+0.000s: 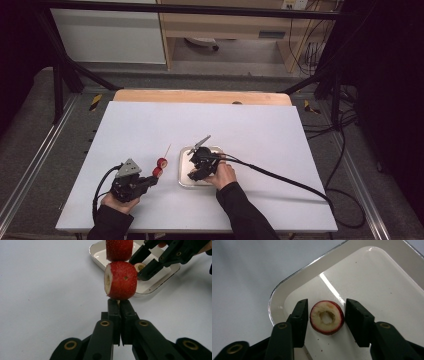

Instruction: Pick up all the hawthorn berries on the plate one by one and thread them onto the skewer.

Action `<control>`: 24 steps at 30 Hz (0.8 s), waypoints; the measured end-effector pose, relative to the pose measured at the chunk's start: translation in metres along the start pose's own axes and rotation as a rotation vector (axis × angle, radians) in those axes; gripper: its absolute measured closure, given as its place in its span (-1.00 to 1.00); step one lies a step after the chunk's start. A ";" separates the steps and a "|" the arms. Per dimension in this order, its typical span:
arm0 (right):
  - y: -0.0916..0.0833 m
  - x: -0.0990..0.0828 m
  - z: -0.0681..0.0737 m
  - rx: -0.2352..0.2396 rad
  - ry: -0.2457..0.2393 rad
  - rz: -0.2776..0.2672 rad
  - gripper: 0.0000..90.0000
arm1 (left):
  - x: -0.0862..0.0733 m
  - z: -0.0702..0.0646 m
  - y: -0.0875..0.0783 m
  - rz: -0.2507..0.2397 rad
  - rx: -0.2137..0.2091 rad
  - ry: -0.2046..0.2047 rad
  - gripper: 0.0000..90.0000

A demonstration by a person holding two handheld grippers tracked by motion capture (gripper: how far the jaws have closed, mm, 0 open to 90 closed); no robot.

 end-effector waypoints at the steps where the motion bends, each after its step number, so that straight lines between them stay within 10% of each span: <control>1: 0.000 0.000 0.000 -0.001 -0.002 0.001 0.29 | 0.000 0.000 0.000 0.000 -0.001 -0.001 0.96; 11: -0.014 0.004 -0.001 -0.023 0.023 -0.057 0.32 | 0.000 -0.003 0.001 0.000 -0.003 0.007 0.96; 24: -0.065 0.007 -0.016 0.017 0.151 -0.329 0.32 | 0.001 -0.011 0.005 -0.003 -0.018 0.028 0.96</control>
Point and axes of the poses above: each handheld gripper's, and its own axes: y roughly forward along the jaws, x roughly out of its top, z roughly to its left, the point moved 5 cm from there along y, roughly forward along the jaws, and after that the axes turned 2 degrees about -z, right-handed, at the moved point
